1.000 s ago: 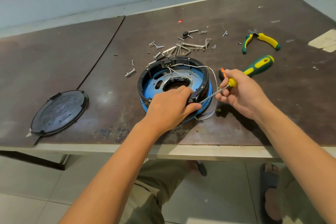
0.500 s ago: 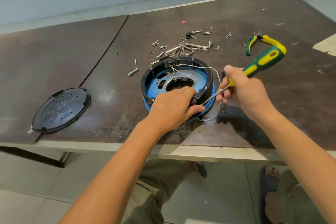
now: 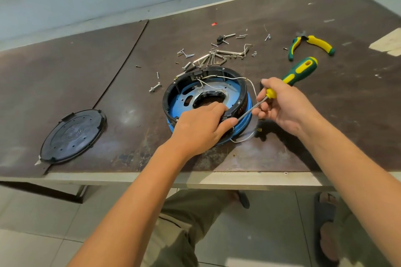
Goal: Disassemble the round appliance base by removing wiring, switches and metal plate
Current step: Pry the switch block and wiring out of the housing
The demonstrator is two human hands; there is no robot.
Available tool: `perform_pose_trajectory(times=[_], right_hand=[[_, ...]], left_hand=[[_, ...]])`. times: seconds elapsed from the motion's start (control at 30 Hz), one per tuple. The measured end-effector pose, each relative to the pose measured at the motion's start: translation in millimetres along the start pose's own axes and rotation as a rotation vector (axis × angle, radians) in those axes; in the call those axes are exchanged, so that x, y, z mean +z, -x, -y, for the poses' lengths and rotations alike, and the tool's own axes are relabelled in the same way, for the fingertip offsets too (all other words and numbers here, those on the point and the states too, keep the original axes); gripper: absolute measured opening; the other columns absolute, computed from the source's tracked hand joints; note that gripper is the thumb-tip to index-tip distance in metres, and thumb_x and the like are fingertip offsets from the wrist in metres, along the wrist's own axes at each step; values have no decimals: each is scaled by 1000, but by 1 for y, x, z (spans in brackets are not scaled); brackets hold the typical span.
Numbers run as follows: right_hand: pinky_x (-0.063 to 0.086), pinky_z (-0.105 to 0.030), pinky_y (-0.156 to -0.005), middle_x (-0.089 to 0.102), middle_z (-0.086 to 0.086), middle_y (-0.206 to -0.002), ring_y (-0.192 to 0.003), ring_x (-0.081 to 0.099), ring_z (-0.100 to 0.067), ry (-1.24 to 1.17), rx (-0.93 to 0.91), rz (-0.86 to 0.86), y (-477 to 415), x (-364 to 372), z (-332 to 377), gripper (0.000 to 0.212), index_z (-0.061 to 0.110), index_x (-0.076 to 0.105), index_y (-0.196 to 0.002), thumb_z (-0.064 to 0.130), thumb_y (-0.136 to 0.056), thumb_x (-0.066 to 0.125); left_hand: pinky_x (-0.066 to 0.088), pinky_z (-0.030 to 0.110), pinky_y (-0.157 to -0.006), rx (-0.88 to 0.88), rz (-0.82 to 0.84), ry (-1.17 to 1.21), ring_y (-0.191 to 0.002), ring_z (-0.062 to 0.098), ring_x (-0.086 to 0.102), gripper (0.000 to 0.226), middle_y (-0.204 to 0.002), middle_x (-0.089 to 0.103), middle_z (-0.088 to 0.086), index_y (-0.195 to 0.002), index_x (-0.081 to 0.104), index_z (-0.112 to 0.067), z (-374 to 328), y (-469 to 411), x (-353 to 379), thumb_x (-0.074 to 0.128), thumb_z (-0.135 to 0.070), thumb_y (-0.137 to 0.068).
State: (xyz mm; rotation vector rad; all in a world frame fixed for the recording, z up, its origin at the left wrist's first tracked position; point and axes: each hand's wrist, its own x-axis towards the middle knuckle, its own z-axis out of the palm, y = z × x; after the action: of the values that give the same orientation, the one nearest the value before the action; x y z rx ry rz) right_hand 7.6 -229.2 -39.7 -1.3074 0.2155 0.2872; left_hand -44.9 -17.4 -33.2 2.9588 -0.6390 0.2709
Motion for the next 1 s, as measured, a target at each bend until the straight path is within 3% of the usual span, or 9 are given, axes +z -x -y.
perform_pose_trajectory(times=[0.23,0.37,0.57,0.67,0.77,1.0], right_hand=[[52,-21,-43,53,-4,-47,-45,64,-18,-48,68,-12,-2,-2,-3,40,10,63,-70,36,-101,57],[46,-19,-38,47,-3,-44,-41,58,-17,-143,112,-26,-1,0,-11,43,9,57,-68,34,-103,54],[50,-25,-44,58,-9,-49,-43,59,-24,-15,-290,129,15,-4,-6,43,12,65,-64,44,-93,61],[50,-26,-43,59,-10,-49,-43,58,-28,53,-394,151,23,0,-4,45,10,64,-64,49,-87,63],[50,-25,-43,56,-9,-46,-41,58,-25,-17,-332,60,24,3,-8,44,13,64,-60,43,-91,60],[47,-19,-40,46,-4,-44,-40,56,-16,-226,57,-52,11,-4,-17,46,9,57,-61,30,-102,54]], left_hand=[[50,38,-60,-16,27,23,-74,9,52,55,-86,52,-11,-104,53,-26,-2,0,-3,16,-66,-97],[48,34,-57,-9,27,29,-73,9,52,57,-86,52,-10,-103,54,-27,0,-1,-2,14,-67,-96],[48,35,-56,-17,25,1,-73,10,52,60,-86,51,-9,-99,55,-25,0,-1,-1,14,-69,-95],[51,37,-58,-4,22,1,-72,10,53,59,-86,51,-9,-100,55,-25,0,-1,-1,16,-69,-95],[52,38,-58,-1,17,-5,-73,9,53,58,-86,52,-10,-101,55,-25,0,-1,-1,17,-69,-95],[51,36,-56,11,9,-5,-72,8,52,57,-85,51,-10,-99,54,-27,2,-1,-1,18,-71,-95]])
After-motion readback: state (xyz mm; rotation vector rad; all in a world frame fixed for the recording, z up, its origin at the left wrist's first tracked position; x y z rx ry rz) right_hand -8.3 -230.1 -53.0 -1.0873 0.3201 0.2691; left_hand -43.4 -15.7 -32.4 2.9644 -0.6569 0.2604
